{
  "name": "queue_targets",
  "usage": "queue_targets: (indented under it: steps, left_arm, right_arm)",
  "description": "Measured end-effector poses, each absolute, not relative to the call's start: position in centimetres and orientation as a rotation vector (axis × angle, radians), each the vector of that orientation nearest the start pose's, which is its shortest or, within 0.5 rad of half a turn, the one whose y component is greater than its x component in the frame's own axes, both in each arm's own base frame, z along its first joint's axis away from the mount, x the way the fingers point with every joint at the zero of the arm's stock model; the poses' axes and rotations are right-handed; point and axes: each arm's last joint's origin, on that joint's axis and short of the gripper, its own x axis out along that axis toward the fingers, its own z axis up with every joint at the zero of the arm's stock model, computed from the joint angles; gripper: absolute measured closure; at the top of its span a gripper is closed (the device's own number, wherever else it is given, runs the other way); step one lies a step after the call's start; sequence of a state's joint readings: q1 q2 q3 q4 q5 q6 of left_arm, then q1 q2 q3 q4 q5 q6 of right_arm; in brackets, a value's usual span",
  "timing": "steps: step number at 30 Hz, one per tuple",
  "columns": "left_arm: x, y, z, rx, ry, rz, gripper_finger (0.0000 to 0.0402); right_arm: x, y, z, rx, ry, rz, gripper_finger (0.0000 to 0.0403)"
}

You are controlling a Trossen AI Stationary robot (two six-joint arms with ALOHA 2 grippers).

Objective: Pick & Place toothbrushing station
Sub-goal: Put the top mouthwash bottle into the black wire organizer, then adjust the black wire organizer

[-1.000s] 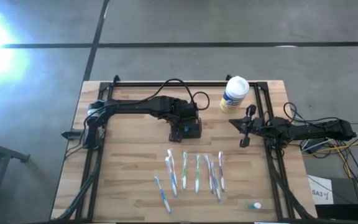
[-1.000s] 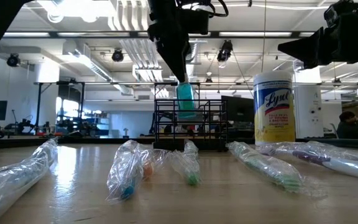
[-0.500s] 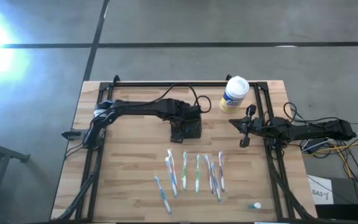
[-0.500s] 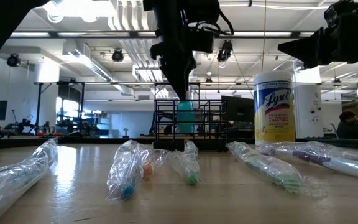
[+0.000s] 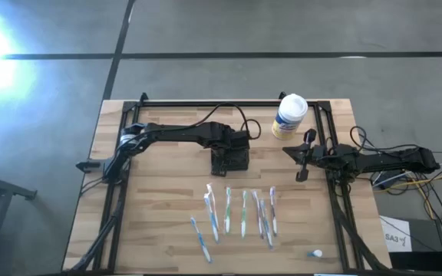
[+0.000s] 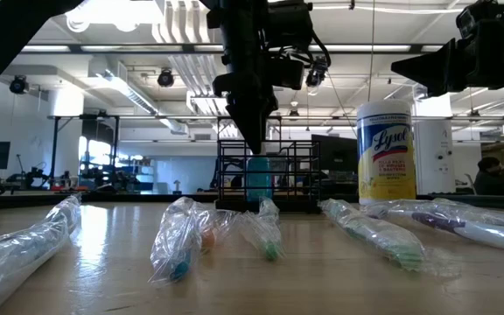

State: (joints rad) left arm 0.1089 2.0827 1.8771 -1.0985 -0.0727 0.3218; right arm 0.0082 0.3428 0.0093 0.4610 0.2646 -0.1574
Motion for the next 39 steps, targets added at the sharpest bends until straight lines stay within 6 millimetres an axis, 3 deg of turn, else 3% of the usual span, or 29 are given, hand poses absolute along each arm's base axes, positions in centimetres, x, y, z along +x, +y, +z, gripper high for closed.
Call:
queue_targets:
  steps: [7, 14, 18, 32, 39]
  left_arm:
    - [42.4, 4.9, 24.9, 0.247, 1.317, -0.056, 0.0300]
    - [42.5, 4.9, 25.0, 0.247, 1.302, -0.053, 0.0173]
    - [42.5, 4.9, 25.2, 0.246, 1.300, -0.050, 0.0135]
    - [42.2, 4.8, 30.1, 0.204, 1.228, 0.005, 0.0131]
    - [39.8, 4.3, 33.2, 0.152, 1.208, 0.023, 0.0131]
  right_arm:
    - [11.7, -0.7, 18.1, -0.139, -0.107, -0.266, 0.0394]
    - [11.8, -0.7, 18.1, -0.135, -0.103, -0.264, 0.0394]
    - [11.8, -0.7, 18.0, -0.133, -0.097, -0.263, 0.0394]
    - [11.8, -0.7, 18.0, -0.133, -0.097, -0.263, 0.0394]
    - [11.8, -0.7, 17.9, -0.117, -0.093, -0.262, 0.0394]
